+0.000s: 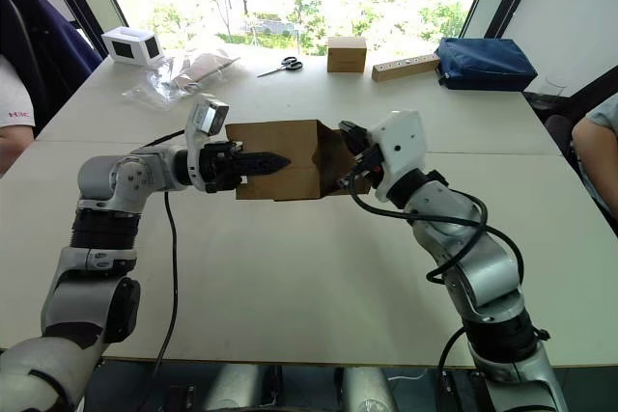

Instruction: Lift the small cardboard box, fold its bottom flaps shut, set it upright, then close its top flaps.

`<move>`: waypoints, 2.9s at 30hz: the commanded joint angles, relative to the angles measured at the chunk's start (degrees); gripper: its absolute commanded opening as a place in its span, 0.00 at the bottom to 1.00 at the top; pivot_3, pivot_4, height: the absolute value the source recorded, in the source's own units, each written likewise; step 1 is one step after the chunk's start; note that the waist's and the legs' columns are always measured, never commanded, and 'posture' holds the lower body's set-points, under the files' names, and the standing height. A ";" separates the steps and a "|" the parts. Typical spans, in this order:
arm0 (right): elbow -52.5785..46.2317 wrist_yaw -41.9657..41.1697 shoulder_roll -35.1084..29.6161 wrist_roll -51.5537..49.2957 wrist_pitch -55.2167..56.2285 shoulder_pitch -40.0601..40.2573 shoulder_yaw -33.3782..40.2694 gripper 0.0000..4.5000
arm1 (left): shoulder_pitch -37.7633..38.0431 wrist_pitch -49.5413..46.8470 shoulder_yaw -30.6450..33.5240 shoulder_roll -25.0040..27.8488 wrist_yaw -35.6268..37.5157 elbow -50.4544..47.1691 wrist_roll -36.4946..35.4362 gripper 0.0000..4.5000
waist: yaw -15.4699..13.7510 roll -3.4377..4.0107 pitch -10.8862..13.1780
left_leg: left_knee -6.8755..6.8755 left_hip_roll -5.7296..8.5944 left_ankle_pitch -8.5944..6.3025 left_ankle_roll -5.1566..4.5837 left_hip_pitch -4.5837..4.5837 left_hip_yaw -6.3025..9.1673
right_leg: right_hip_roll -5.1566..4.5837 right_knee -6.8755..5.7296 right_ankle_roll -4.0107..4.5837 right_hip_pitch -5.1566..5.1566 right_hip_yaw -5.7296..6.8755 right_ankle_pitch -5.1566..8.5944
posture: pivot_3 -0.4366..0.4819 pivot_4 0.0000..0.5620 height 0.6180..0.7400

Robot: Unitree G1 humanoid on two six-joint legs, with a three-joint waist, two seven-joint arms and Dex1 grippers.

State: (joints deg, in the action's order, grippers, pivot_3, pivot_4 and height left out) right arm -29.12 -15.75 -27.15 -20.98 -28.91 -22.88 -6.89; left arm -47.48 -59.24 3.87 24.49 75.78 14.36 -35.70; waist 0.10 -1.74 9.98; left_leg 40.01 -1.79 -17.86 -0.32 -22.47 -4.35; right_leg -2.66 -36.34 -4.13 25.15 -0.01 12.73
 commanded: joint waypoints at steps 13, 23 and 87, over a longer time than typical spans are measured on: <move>-3.35 -6.85 0.26 4.29 2.45 0.27 0.08 0.00 | -0.57 0.70 -2.74 2.99 2.23 -1.08 -3.18 0.01 | 0.68 0.01 0.01 | -0.01 -0.02 0.00 0.00 0.01 0.01 | 0.04 -0.01 0.00 0.01 0.01 0.00 | 0.48 0.27 1.00; -16.72 -4.29 -0.50 -0.25 -3.25 14.29 11.65 0.00 | -2.91 1.48 -0.32 4.34 1.31 2.29 -3.99 0.01 | 0.42 0.00 0.01 | -0.02 -0.01 0.00 0.00 -0.01 0.01 | 0.00 0.03 0.00 0.00 0.01 0.00 | 0.48 0.27 1.00; 10.50 -1.59 12.46 -62.88 -16.20 8.91 32.35 0.99 | -3.52 -5.26 1.69 1.79 -6.36 -5.56 -16.72 0.00 | 0.74 0.06 0.05 | -0.11 -0.06 -0.01 -0.01 0.04 -0.01 | -0.03 0.18 -0.02 -0.06 -0.06 -0.12 | 0.48 0.27 1.00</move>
State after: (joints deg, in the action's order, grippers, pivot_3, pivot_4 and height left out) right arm -18.10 -18.15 -16.28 -75.12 -44.67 -13.19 25.32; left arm -49.95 -64.79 3.93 26.48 69.77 10.63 -50.69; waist 0.85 -1.67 10.03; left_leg 39.90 -1.86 -17.87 -0.33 -22.43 -4.36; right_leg -2.69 -36.18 -4.15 25.09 -0.07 12.61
